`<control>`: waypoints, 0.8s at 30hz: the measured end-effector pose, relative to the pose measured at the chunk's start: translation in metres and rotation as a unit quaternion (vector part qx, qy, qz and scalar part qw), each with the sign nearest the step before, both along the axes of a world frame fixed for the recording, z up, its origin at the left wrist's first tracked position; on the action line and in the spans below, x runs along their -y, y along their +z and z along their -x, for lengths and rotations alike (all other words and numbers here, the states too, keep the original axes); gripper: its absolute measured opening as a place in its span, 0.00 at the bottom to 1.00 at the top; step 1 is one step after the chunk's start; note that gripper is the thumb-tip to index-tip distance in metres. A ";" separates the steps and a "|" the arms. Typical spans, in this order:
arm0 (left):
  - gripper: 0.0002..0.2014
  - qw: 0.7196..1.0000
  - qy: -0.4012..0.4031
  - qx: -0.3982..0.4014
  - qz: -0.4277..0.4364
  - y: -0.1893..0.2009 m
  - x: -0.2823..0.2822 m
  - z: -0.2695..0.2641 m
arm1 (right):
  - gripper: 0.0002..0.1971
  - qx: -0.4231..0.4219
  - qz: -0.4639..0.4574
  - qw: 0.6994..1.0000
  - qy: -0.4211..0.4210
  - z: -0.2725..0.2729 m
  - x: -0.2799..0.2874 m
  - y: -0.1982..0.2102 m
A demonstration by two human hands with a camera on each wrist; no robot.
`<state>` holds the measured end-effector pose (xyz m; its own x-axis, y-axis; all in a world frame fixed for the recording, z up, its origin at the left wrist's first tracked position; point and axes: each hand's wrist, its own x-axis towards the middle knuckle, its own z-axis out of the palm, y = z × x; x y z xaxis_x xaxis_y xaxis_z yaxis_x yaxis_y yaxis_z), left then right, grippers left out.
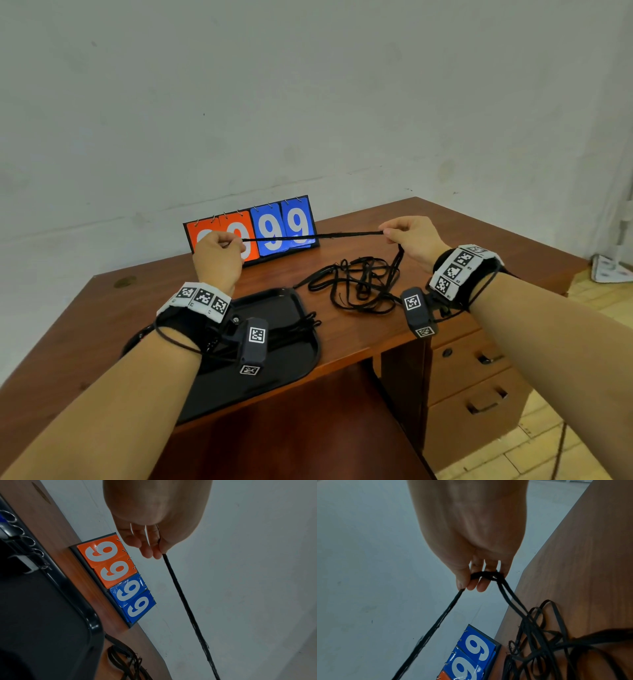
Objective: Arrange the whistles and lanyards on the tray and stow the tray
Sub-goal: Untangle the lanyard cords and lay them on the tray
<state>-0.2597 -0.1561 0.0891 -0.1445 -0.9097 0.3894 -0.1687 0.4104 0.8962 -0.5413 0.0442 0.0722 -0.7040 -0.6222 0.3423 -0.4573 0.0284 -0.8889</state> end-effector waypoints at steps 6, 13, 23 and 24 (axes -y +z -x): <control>0.08 1.000 0.020 -0.012 -0.005 -0.001 0.004 -0.008 | 0.07 -0.064 -0.056 0.996 -0.025 0.012 -0.003 -0.012; 0.12 1.000 0.024 -0.004 -0.004 -0.002 0.011 -0.009 | 0.07 -0.176 -0.165 0.970 -0.004 0.013 -0.011 -0.021; 0.13 0.999 0.050 -0.019 -0.007 -0.005 0.012 -0.013 | 0.07 -0.092 -0.196 0.976 -0.002 0.016 -0.016 -0.034; 0.13 0.998 0.053 -0.018 -0.009 -0.005 0.013 -0.014 | 0.06 -0.058 -0.189 0.980 0.009 0.017 -0.016 -0.036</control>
<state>-0.2454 -0.1690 0.0844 -0.0337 -0.9259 0.3763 -0.1771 0.3761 0.9095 -0.5582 0.0606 0.0366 -0.6616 -0.7320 0.1628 -0.5586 0.3363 -0.7582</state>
